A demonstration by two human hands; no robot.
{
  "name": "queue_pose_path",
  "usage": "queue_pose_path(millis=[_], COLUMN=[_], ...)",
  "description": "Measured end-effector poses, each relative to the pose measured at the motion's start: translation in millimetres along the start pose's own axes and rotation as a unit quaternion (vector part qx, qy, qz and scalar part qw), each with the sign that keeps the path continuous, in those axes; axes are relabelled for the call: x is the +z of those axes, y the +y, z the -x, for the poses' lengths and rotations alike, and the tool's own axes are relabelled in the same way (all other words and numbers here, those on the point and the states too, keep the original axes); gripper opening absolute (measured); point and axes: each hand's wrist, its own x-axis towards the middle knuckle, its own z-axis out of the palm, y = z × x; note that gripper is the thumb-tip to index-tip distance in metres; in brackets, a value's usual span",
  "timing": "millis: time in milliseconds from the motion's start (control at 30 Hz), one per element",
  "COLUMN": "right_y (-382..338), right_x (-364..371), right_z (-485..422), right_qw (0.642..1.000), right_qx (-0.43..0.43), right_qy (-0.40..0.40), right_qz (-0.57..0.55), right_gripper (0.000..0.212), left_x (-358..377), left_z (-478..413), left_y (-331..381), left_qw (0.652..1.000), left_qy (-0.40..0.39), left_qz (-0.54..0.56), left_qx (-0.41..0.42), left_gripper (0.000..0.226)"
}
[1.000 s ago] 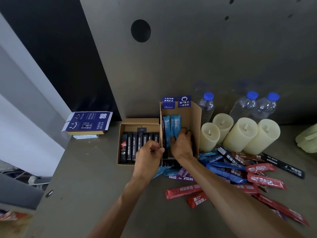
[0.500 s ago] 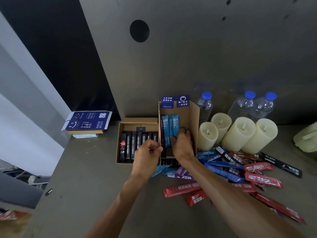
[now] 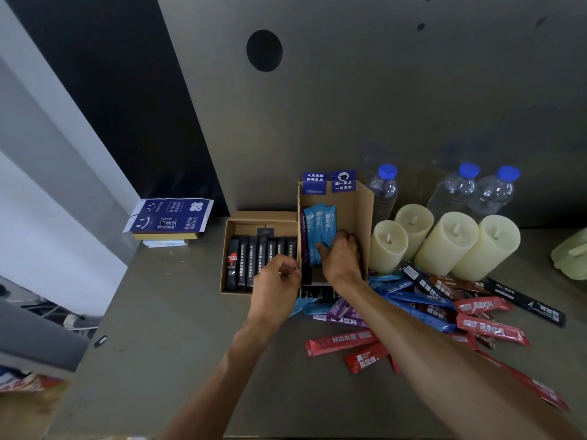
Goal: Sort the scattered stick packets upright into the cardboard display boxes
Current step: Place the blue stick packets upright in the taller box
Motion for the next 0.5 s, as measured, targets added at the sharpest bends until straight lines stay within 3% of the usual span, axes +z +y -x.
queue_pose_path(millis=[400, 500], right_y=[-3.8, -6.0], right_x=[-7.9, -23.3], right_z=[8.4, 31.2], right_qw=[1.0, 0.998], right_qx=[-0.019, -0.061], right_qy=[-0.008, 0.007], right_qz=[0.012, -0.003], right_gripper=[0.041, 0.028], left_x=[-7.5, -12.8], left_z=[7.8, 18.5], left_y=[-6.2, -21.4], left_qw=[1.0, 0.999], left_qy=[0.022, 0.026], left_qz=[-0.01, -0.026], left_qx=[0.0, -0.01], left_gripper=[0.012, 0.014])
